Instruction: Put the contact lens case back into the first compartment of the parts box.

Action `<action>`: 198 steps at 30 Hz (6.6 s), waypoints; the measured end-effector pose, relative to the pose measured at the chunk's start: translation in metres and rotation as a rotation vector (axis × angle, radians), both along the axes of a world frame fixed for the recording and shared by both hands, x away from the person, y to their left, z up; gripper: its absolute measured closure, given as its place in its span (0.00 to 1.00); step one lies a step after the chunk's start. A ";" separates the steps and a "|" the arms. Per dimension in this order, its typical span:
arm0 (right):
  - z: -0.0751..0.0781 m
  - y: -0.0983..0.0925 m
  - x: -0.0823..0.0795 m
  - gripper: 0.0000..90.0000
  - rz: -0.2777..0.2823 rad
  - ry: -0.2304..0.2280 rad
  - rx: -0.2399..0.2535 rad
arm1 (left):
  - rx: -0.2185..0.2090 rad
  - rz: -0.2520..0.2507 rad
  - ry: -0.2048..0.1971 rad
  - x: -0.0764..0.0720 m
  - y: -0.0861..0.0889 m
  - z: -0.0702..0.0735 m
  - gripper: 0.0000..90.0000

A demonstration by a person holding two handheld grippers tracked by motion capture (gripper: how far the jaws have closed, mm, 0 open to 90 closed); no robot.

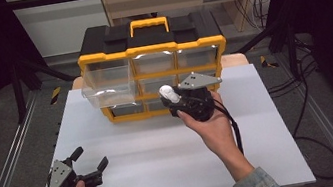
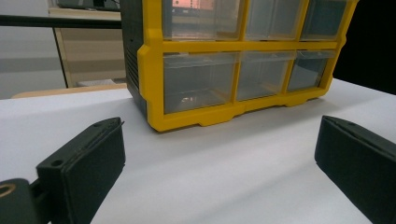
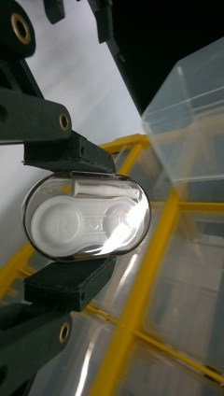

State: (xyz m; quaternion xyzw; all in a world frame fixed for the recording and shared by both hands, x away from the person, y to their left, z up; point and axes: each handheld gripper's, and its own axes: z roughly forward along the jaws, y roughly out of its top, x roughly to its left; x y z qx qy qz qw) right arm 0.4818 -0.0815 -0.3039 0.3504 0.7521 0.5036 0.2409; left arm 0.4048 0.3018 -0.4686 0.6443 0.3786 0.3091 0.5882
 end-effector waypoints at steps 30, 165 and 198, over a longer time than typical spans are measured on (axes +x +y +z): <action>0.095 0.044 0.030 0.54 0.037 -0.099 0.066 | 0.006 0.000 -0.003 0.000 -0.001 0.000 0.02; 0.083 0.128 0.039 0.54 0.164 -0.066 -0.018 | 0.010 0.006 -0.006 0.000 -0.001 0.000 0.02; 0.083 0.136 0.042 0.54 0.168 -0.044 -0.042 | 0.010 0.004 -0.004 0.001 -0.001 0.000 0.02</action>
